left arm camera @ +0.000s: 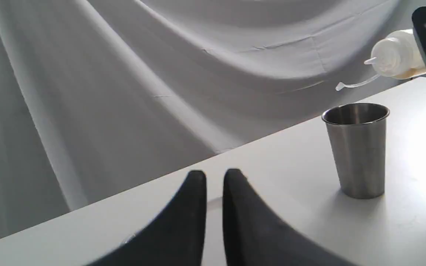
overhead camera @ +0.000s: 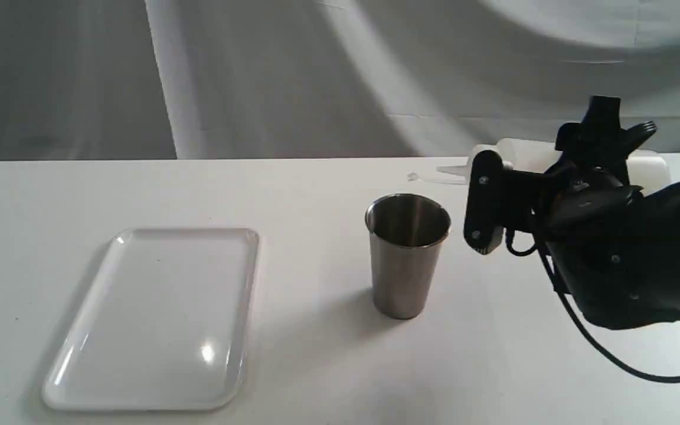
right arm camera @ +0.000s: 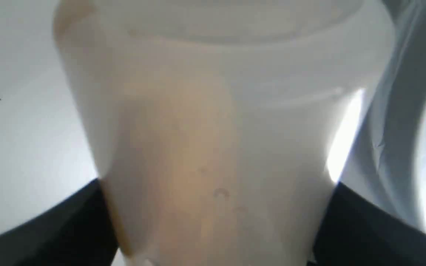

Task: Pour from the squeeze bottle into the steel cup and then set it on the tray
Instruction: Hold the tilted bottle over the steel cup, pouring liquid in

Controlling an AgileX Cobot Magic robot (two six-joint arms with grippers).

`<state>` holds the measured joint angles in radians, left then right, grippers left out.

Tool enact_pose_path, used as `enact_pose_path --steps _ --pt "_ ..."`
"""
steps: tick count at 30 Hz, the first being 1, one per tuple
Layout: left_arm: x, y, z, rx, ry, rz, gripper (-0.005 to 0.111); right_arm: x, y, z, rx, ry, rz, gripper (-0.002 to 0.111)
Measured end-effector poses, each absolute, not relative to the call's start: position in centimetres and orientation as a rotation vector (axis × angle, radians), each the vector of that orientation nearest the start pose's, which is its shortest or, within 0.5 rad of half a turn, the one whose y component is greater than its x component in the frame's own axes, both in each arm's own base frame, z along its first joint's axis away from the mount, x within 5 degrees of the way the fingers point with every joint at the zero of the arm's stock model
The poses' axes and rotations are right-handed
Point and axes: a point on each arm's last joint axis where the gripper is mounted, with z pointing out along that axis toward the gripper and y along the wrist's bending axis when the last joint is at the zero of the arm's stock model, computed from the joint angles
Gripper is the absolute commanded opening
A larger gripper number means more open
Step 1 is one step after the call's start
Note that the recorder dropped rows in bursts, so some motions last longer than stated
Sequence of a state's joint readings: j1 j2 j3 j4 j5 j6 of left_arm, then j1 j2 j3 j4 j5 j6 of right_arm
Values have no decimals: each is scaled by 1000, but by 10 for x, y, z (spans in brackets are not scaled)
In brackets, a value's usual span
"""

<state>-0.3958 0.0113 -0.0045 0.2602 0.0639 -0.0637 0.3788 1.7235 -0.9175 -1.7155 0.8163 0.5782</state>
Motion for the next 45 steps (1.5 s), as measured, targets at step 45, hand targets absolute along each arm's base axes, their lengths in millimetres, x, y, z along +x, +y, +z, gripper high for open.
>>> enact_pose_path --steps 45 --pt "53 -21 208 441 1490 -145 8 346 84 246 -1257 1746 -1514 44"
